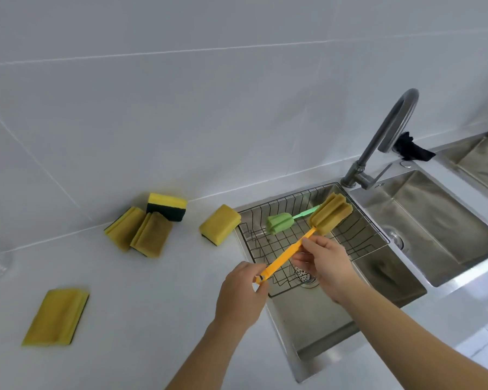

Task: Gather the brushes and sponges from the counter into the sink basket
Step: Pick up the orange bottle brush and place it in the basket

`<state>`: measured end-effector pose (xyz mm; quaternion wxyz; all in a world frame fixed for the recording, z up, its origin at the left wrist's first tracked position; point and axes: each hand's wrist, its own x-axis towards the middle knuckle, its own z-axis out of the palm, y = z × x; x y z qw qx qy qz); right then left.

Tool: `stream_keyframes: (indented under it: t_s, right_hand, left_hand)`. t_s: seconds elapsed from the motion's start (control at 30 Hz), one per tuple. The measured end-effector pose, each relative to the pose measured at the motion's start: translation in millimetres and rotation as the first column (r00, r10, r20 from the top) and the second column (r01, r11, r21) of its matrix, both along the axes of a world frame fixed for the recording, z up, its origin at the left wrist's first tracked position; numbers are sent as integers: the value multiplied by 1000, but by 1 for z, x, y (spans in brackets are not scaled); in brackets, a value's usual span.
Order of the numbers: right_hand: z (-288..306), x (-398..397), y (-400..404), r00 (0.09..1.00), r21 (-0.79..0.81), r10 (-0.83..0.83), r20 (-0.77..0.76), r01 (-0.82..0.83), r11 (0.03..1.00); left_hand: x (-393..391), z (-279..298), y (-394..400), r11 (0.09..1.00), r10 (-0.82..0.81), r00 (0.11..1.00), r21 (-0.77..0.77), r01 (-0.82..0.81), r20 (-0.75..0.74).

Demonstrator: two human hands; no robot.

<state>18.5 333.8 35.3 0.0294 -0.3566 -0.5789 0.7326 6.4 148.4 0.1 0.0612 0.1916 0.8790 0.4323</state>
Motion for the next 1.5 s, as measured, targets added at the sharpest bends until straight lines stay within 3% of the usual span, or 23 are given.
stream_keyframes:
  t_s: [0.43, 0.67, 0.77, 0.83, 0.97, 1.07, 1.23, 1.5]
  right_hand:
    - [-37, -29, 102, 993, -219, -68, 93, 87, 972]
    - [-70, -53, 133, 979, -305, -33, 201, 95, 948]
    - [-84, -65, 140, 971, -314, -29, 238, 105, 943]
    - [-92, -72, 143, 968, -324, -28, 249, 111, 939]
    - [-112, -88, 147, 959, -344, -44, 280, 143, 928]
    - [-124, -97, 150, 947, -337, -44, 319, 157, 928]
    - [-138, -114, 156, 925, -335, -34, 378, 170, 927]
    - [-149, -131, 159, 922, -327, -21, 388, 159, 932]
  left_hand:
    - [-30, -6, 108, 975, 19, 998, -220, -6, 56]
    - [-50, -23, 138, 967, 170, 957, -226, -117, 235]
    - [-60, -34, 145, 960, 277, 867, -153, -234, 414]
    - [-65, -41, 147, 935, 332, 761, -86, -344, 557]
    - [-77, -62, 158, 808, 375, 517, 2, -589, 770]
    - [-85, -74, 167, 701, 368, 386, 20, -712, 846]
    - [-98, -91, 179, 605, 416, 317, 0, -796, 853]
    - [-111, -110, 186, 534, 473, 273, -26, -845, 837]
